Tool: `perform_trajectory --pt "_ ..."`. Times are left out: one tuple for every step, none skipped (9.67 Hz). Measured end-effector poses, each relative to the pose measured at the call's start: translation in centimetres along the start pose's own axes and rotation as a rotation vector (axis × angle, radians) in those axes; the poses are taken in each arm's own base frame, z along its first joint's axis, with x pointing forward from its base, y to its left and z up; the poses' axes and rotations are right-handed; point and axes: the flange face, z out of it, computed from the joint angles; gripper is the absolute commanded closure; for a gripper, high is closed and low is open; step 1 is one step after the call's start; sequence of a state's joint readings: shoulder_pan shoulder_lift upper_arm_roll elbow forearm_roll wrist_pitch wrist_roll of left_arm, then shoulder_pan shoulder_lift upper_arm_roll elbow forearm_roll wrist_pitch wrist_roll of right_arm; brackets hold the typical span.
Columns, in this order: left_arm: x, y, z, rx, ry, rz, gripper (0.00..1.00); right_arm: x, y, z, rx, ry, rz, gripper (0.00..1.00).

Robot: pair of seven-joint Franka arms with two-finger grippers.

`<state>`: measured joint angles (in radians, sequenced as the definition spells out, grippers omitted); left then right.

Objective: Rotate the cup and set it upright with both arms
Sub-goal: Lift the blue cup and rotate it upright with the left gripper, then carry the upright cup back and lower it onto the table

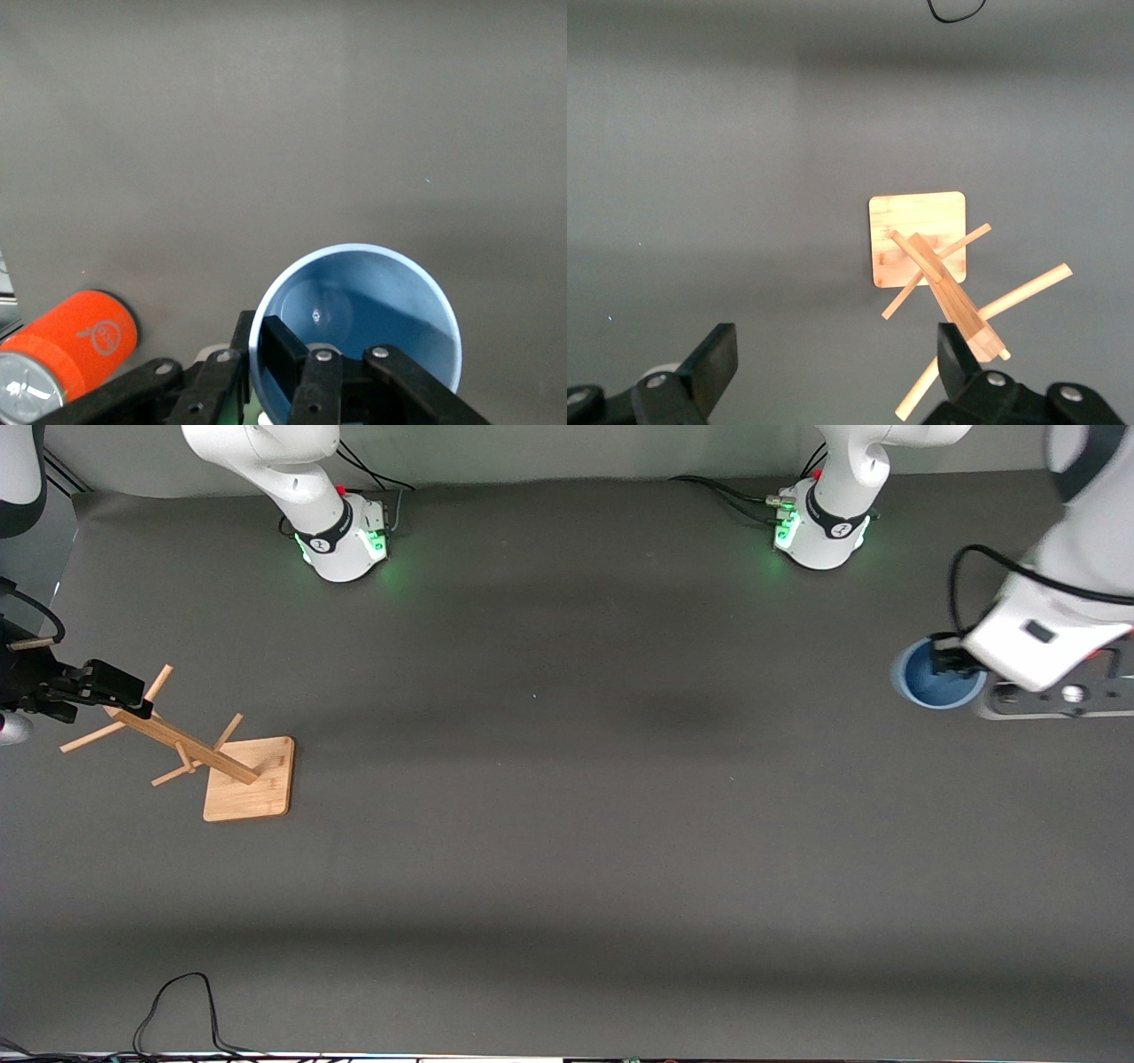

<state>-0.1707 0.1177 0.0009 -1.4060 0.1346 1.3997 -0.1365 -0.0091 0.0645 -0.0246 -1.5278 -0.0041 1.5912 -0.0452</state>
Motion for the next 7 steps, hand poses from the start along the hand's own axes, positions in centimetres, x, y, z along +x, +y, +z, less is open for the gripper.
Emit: perform_trajectory --pt "0.1 -2.5 2.2 -0.031 0.016 -0.012 1.00 0.0 0.0 0.0 0.000 0.001 0.000 0.00" --pt "0.4 -4.8 4.6 -0.053 0.035 -0.026 1.00 0.0 0.0 0.0 0.001 0.001 0.000 0.00" --pt "1.0 -6.2 7.0 -0.062 0.059 -0.042 1.00 0.0 0.0 0.0 0.001 0.000 0.001 0.00" --pt "1.6 -6.6 9.8 -0.066 0.080 -0.048 1.00 0.0 0.0 0.0 0.001 0.001 0.000 0.00" --pt "1.9 -6.2 12.5 -0.068 0.095 -0.045 1.00 0.0 0.1 0.0 0.001 0.003 0.001 0.00" --pt "2.0 -5.9 15.0 -0.071 0.107 -0.043 1.00 0.0 0.1 -0.1 0.001 0.004 0.001 0.00" --pt "1.9 -5.8 17.5 -0.074 0.114 -0.046 1.00 0.1 0.0 -0.1 0.001 0.005 0.001 0.00"
